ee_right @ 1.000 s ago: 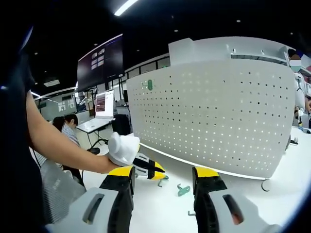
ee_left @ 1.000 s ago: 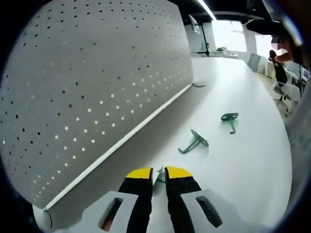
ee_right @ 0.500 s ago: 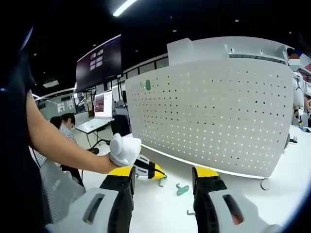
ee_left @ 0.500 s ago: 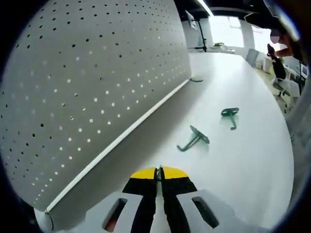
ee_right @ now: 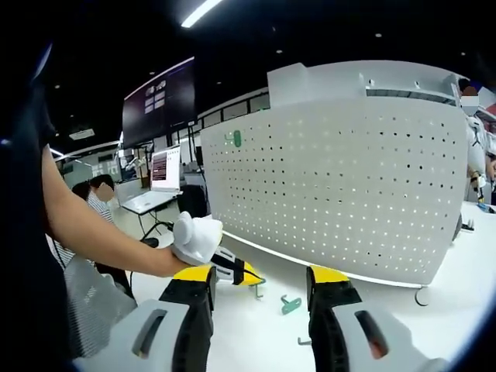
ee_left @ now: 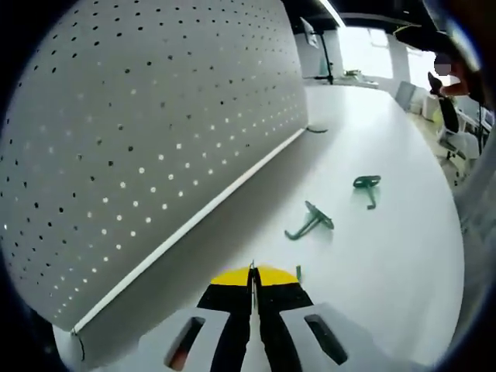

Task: Insert the hook assembly into the mounting plate slot until the hook locks in place.

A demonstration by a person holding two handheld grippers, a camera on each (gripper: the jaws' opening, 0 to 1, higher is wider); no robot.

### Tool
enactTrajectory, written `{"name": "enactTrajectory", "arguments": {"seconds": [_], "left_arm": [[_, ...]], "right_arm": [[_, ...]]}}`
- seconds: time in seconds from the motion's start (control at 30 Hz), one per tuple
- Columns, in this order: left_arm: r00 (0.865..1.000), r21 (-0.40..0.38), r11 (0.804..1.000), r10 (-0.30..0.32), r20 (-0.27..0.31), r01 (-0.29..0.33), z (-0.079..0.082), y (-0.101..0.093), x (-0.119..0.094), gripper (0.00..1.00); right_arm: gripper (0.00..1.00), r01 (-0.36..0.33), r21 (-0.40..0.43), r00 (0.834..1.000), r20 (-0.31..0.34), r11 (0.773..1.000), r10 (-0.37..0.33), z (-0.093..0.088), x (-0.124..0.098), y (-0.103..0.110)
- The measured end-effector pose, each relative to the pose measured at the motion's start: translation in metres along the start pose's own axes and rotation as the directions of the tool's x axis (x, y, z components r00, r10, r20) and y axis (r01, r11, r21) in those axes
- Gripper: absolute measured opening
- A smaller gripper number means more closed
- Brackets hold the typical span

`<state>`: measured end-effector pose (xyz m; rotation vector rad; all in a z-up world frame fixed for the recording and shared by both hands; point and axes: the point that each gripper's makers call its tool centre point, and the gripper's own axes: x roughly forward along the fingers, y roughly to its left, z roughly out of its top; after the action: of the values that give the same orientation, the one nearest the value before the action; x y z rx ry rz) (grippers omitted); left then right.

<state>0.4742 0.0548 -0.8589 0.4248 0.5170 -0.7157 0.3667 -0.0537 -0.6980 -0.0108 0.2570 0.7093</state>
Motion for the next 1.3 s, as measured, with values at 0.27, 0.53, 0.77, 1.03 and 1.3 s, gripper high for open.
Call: {"name": "enactTrajectory", "arguments": {"seconds": [0.27,0.53,0.77,1.03,1.3], "left_arm": [[0.999,-0.061,0.998,0.018,0.048,-0.015,0.010,0.005,-0.016,0.01],[0.989,-0.136,0.991,0.038,0.143,-0.018,0.037,0.008,-0.040,0.01],[0.968,-0.200,0.980,0.038,0.247,0.013,0.070,0.002,-0.066,0.01],[0.927,-0.257,0.965,0.054,0.372,0.047,0.107,-0.010,-0.102,0.01],[0.880,-0.288,0.954,0.066,0.470,0.082,0.137,-0.023,-0.137,0.01]], "right_arm": [[0.46,-0.023,-0.022,1.000,0.010,1.000,0.023,0.007,0.003,0.010],[0.45,-0.039,-0.047,0.999,0.022,0.998,0.040,0.017,0.004,0.017],[0.42,-0.050,-0.065,0.998,0.042,0.997,0.053,0.027,0.010,0.025],[0.36,-0.036,-0.080,0.997,0.061,0.996,0.041,0.038,0.011,0.028],[0.29,-0.014,-0.087,0.997,0.081,0.996,0.022,0.051,0.014,0.030]]}}
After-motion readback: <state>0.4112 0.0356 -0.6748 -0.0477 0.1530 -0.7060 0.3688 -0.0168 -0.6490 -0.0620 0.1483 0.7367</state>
